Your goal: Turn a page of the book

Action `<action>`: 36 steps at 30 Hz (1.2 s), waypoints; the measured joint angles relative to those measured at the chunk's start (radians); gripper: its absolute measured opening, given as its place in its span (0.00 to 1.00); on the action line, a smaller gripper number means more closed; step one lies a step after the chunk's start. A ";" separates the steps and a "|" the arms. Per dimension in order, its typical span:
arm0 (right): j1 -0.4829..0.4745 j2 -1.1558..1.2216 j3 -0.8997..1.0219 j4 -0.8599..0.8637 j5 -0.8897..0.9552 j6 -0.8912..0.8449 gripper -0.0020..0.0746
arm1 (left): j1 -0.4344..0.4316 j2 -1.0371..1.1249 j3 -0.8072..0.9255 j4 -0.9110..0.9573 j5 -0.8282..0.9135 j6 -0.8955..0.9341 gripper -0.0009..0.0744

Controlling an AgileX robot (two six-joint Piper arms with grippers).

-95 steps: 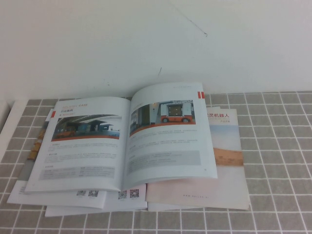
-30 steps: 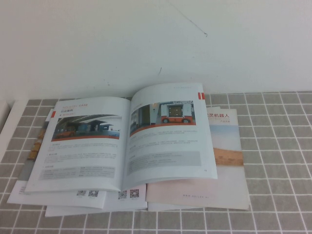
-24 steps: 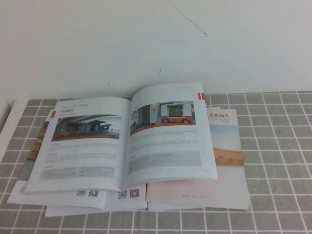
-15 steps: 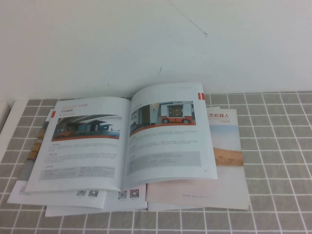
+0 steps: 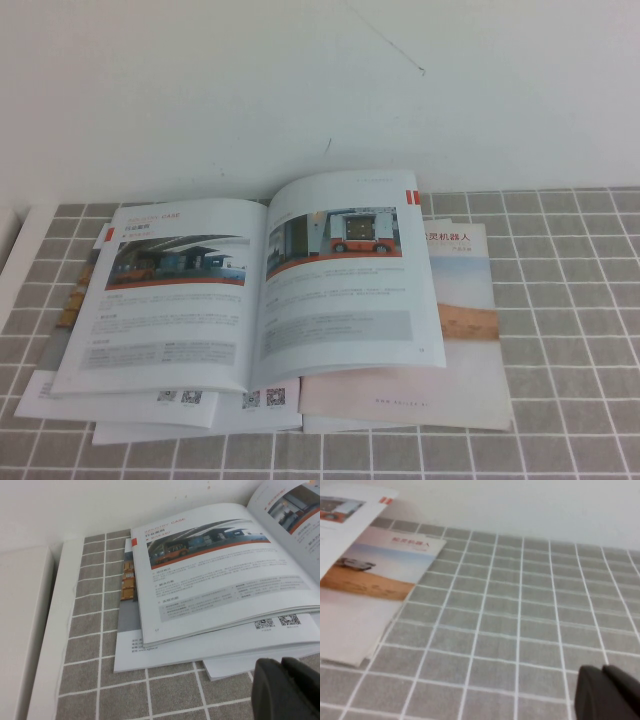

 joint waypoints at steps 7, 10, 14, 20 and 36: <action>-0.115 0.000 -0.001 0.028 0.061 0.047 0.02 | 0.000 0.000 0.000 0.000 0.000 -0.004 0.01; -0.117 0.000 -0.001 0.032 0.065 0.059 0.02 | 0.000 0.000 0.000 0.000 0.000 -0.004 0.01; -0.117 0.000 -0.003 0.034 0.068 0.063 0.02 | 0.000 0.000 0.000 0.000 0.000 -0.004 0.01; -0.117 0.000 -0.003 0.034 0.068 0.063 0.02 | 0.002 0.000 0.000 0.000 0.000 -0.004 0.01; -0.117 0.000 -0.003 0.034 0.068 0.063 0.02 | 0.002 0.000 0.000 0.000 0.000 -0.004 0.01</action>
